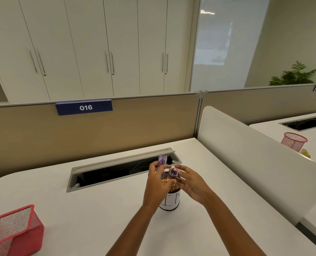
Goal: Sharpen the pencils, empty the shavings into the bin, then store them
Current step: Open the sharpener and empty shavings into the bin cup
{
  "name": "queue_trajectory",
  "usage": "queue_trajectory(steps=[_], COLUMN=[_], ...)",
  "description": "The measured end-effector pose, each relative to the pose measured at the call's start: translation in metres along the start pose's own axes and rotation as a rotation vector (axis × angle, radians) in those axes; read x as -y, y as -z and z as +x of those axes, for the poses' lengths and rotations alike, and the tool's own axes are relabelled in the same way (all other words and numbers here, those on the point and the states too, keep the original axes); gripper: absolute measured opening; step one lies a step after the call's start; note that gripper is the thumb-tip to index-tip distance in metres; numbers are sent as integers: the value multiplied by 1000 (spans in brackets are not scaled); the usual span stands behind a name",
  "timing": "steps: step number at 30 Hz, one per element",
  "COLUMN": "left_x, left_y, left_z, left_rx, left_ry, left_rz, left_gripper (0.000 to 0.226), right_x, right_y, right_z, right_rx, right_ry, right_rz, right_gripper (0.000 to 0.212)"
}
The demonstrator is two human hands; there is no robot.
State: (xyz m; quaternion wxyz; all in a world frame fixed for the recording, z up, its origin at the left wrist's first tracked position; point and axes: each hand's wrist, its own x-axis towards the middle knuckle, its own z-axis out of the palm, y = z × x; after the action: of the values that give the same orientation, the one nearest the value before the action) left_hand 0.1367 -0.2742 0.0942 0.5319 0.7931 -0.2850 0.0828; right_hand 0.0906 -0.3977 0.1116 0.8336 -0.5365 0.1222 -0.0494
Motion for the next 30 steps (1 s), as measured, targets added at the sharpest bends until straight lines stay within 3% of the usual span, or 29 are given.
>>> queue_trajectory(steps=[6,11,14,17,21,30], left_x=[3,9,3,-2,-2,-2], left_y=[7,16,19,19,16,20], left_z=[1,2,4,3,4,7], left_rx=[-60,38,91,95,117,138], left_ry=[-123,-247,-312,-394,-424,-445], left_rz=[108,408,679,793,876,916], left_gripper=[32,41,45,47,51,48], right_x=[-4,-4,-3,-4,-4,2], right_y=[-6,-10,-15,-20,-22,-12], right_z=[-3,-5,-4,-3,1,6], right_rx=[33,0,-82,-216,-296,-337], right_ry=[-23,-61,-42,12,29,-40], right_rz=[22,13,-138,-396,-531,-426], right_gripper=[15,14,22,25,29,9])
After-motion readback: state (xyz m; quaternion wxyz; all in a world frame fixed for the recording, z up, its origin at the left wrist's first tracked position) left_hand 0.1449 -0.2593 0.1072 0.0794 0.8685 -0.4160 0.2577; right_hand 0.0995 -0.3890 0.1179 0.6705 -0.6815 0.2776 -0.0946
